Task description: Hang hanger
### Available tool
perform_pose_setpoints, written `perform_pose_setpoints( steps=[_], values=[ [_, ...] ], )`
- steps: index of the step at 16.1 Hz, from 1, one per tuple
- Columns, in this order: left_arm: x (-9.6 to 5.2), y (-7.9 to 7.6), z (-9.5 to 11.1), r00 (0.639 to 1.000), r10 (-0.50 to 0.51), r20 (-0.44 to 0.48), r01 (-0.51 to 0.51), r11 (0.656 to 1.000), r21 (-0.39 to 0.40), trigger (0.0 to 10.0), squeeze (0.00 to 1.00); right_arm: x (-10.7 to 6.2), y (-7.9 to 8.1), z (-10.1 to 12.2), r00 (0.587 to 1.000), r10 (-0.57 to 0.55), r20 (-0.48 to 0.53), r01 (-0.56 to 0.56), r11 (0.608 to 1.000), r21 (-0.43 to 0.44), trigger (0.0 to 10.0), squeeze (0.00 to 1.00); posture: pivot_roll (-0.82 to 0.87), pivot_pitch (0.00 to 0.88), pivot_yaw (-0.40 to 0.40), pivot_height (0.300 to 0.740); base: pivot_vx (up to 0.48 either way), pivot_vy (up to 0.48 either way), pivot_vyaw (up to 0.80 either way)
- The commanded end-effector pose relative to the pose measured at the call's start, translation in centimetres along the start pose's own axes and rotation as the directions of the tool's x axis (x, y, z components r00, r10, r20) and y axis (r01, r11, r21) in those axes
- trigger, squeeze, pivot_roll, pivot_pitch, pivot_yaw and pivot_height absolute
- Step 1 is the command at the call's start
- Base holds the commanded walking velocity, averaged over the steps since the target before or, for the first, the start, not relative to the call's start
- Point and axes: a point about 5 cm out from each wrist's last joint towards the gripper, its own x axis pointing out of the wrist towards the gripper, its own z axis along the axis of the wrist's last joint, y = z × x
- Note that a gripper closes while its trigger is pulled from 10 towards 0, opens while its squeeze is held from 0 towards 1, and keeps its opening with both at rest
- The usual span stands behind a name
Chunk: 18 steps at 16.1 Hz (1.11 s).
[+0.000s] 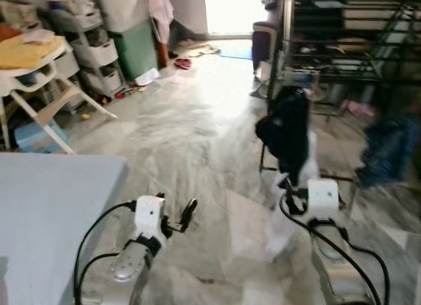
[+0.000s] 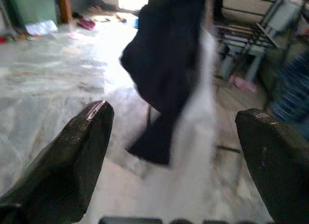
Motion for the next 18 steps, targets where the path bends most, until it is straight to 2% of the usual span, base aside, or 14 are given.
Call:
perform_pose_setpoints(
  steps=[1, 9, 14, 18],
  values=[
    [0.1, 0.0, 0.1, 1.000, -0.013, -0.006, 0.013, 1.000, 0.018, 10.0, 0.00, -0.2, 0.0, -0.2, 1.000, -0.002, -0.007, 0.002, 1.000, 0.000, 10.0, 0.00, -0.14, 0.000, 0.092, 0.740, 0.379, 0.000, 0.00],
    [0.0, 0.1, -0.1, 1.000, -0.015, -0.019, 0.016, 1.000, 0.024, 10.0, 0.00, -0.3, 0.5, -0.5, 1.000, 0.009, -0.012, -0.009, 1.000, -0.015, 10.0, 0.00, -0.13, 0.000, 0.090, 0.740, 0.364, -0.033, 0.00],
    [0.0, 0.5, -0.3, 0.999, 0.018, -0.034, -0.018, 1.000, 0.011, 10.0, 0.00, -0.3, 0.7, -0.5, 0.999, 0.028, -0.015, -0.028, 0.999, -0.015, 10.0, 0.00, -0.13, 0.000, 0.094, 0.740, 0.000, 0.000, 0.00],
    [0.1, 0.6, -0.4, 0.999, 0.019, -0.037, -0.018, 1.000, 0.017, 10.0, 0.00, -0.4, 2.0, -0.3, 0.994, 0.114, 0.002, -0.113, 0.993, -0.039, 10.0, 0.00, -0.13, 0.000, 0.095, 0.740, 0.000, 0.000, 0.00]
  ],
)
